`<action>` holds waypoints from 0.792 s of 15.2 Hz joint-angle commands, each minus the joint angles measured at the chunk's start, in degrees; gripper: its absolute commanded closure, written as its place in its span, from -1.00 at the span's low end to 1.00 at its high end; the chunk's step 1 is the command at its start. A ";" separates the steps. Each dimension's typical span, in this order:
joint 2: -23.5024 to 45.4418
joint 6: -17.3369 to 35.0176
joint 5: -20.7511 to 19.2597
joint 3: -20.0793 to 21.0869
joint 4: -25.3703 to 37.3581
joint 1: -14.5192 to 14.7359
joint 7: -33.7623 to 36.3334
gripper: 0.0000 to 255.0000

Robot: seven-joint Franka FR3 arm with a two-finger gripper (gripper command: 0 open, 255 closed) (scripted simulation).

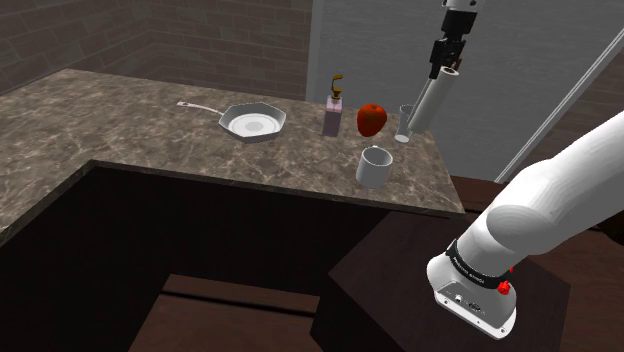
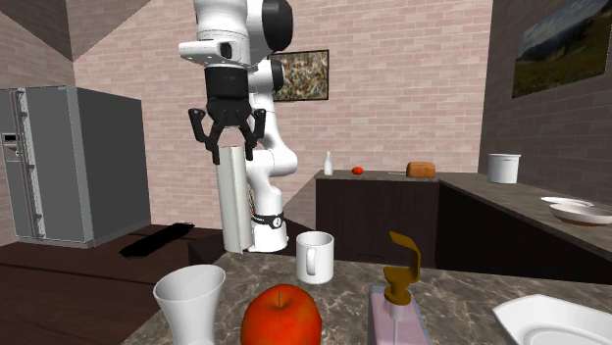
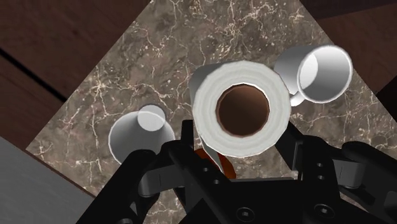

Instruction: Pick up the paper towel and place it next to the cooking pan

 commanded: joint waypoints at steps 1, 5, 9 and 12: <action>-0.01 -1.46 0.03 0.10 1.43 0.05 -0.01 1.00; 0.26 -4.54 0.23 0.24 4.75 0.17 -0.12 1.00; 0.77 -7.64 0.49 0.31 8.30 0.30 -0.31 1.00; 1.31 -9.98 0.74 0.31 11.13 0.38 -0.51 1.00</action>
